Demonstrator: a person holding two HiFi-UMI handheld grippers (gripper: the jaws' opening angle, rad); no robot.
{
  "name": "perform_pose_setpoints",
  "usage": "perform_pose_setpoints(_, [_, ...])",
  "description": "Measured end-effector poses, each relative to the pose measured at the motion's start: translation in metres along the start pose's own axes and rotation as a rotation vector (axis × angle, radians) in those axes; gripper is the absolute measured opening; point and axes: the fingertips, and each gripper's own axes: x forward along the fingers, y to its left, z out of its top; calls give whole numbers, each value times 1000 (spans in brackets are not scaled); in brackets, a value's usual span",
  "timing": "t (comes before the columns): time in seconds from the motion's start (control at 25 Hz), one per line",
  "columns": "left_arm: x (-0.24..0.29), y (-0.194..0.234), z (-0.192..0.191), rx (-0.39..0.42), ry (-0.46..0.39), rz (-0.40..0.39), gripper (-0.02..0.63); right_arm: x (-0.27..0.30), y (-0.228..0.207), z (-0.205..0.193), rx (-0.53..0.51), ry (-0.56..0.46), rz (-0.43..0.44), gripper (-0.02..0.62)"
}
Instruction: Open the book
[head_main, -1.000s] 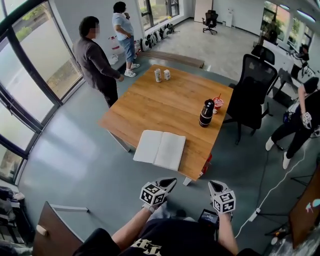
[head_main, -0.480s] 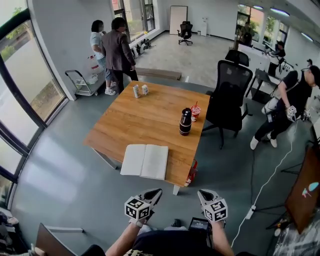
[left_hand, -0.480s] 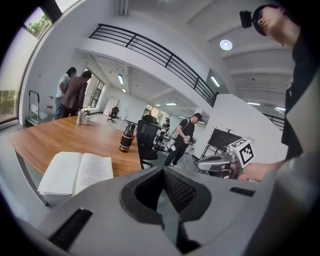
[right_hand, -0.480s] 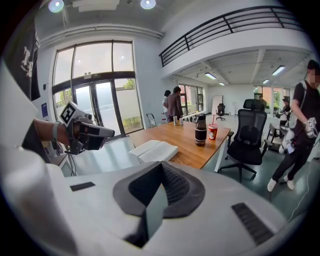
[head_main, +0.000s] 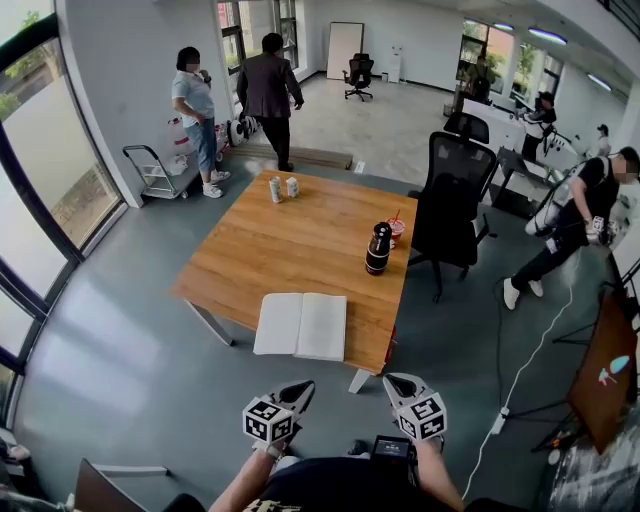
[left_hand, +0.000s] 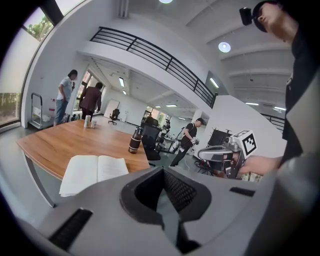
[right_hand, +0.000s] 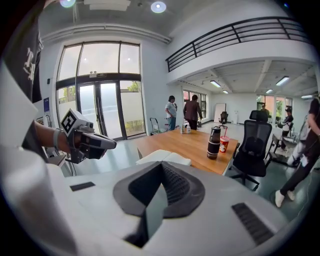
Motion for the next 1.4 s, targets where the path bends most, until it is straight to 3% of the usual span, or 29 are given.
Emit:
perform_pose_setpoints(0.44, [-45,24,9,-5,-31,-2,5,29,70,25,-67,-5,51,-14])
perform_pose_setpoints(1.4, [-50,11,12,-3,-44,-26,5,20,80,27,-76,-21,24,-14])
